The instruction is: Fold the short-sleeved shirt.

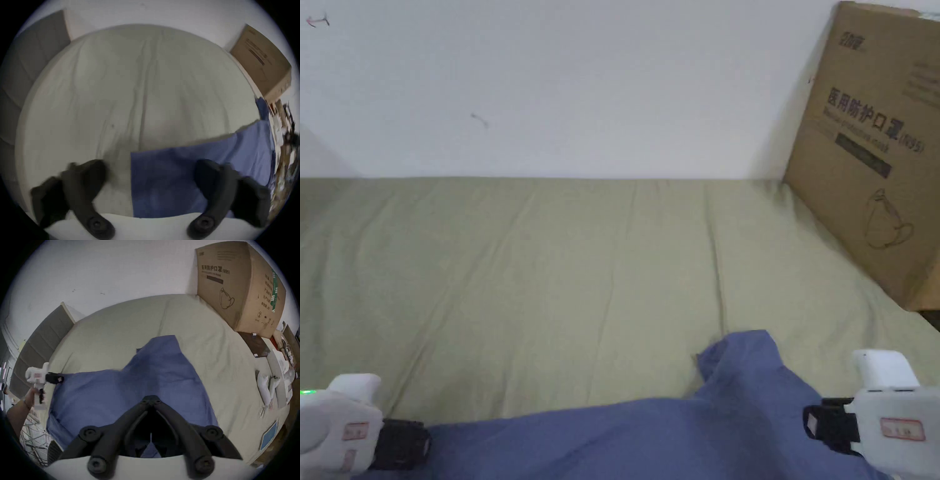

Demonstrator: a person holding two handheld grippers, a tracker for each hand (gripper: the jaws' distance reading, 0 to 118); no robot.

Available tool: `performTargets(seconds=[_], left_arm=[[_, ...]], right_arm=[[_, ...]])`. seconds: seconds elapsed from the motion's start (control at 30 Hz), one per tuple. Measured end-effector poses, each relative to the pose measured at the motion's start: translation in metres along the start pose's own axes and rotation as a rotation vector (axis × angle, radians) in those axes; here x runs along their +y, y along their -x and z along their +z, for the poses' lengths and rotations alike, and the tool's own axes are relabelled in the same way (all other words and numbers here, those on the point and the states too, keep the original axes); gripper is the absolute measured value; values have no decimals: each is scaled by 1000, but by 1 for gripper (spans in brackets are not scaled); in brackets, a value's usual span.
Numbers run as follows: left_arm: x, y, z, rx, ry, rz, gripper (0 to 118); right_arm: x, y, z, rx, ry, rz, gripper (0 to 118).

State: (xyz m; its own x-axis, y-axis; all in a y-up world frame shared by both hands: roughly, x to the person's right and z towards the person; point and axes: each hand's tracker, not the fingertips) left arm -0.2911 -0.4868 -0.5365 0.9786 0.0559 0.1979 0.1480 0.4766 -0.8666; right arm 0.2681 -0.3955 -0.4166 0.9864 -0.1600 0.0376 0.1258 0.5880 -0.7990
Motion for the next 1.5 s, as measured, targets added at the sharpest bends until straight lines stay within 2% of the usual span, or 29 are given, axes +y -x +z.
performTargets(seconds=[0.03,0.07,0.1,0.13,0.17,0.2,0.23,0.27,0.3,0.4,0.43,0.47,0.5,0.53,0.57,0.6,0.63,0.67,0.7,0.73,0.83,0.9,1.07,1.1,1.3,1.5], left_arm=[[-1,-2,9,10,-21,-7,41],[-2,-1,18,-12,-44,-6,29],[-2,1,26,-46,-44,2,29],[-3,-4,39,-84,-45,10,2],[-3,-5,47,-69,-54,21,2],[-2,-3,53,-71,-49,20,2],[-2,-2,59,-83,-50,20,2],[0,-2,67,-91,-62,13,2],[0,-4,74,-88,-74,0,2],[5,-7,85,-89,-86,-14,2],[6,-9,87,-87,-85,-20,2],[6,-11,89,-81,-79,-32,2],[6,-13,89,-78,-74,-44,2],[8,-14,89,-74,-70,-54,2],[7,-15,89,-72,-67,-63,2],[6,-16,90,-69,-68,-66,2],[5,-16,91,-72,-70,-61,2],[3,-15,93,-78,-84,-45,2],[1,-14,97,-85,-103,-23,2],[-2,-13,101,-95,-115,-2,2],[-14,-9,118,-126,-132,39,2],[-25,-11,138,-127,-156,26,2],[-61,-10,184,-175,-209,37,2],[-70,-10,191,-195,-214,40,2],[-125,-13,198,-215,-150,-45,2],[-175,-6,181,-238,-65,-35,3]], right_arm=[[8,-6,-10,-9,1,-3,0],[18,-13,-20,-16,0,-13,0],[31,-19,-32,-24,-3,-24,0],[40,-24,-44,-28,-2,-28,0],[52,-29,-58,-32,0,-32,12],[63,-34,-73,-57,16,-28,44],[71,-39,-87,-81,42,-39,94],[78,-46,-103,-87,75,-62,115],[84,-53,-121,-75,86,-87,118],[88,-67,-160,-156,205,-123,116],[87,-68,-168,-167,238,-112,107],[86,-67,-170,-159,261,-98,93],[85,-64,-167,-176,259,-64,89],[85,-59,-160,-178,228,-24,77],[86,-56,-153,-140,217,-1,50],[86,-54,-146,-133,217,26,8],[86,-53,-139,-132,211,43,0],[88,-51,-124,-108,178,15,0],[87,-51,-110,-42,178,-2,0],[85,-53,-95,-27,154,-20,0],[63,-46,-43,-32,33,-25,0],[43,-51,5,2,-43,-42,0],[-37,-46,120,49,-72,-59,0],[-50,-60,125,63,-54,-72,0],[-159,-62,148,55,35,-127,0],[-209,-80,124,35,54,-164,0]])
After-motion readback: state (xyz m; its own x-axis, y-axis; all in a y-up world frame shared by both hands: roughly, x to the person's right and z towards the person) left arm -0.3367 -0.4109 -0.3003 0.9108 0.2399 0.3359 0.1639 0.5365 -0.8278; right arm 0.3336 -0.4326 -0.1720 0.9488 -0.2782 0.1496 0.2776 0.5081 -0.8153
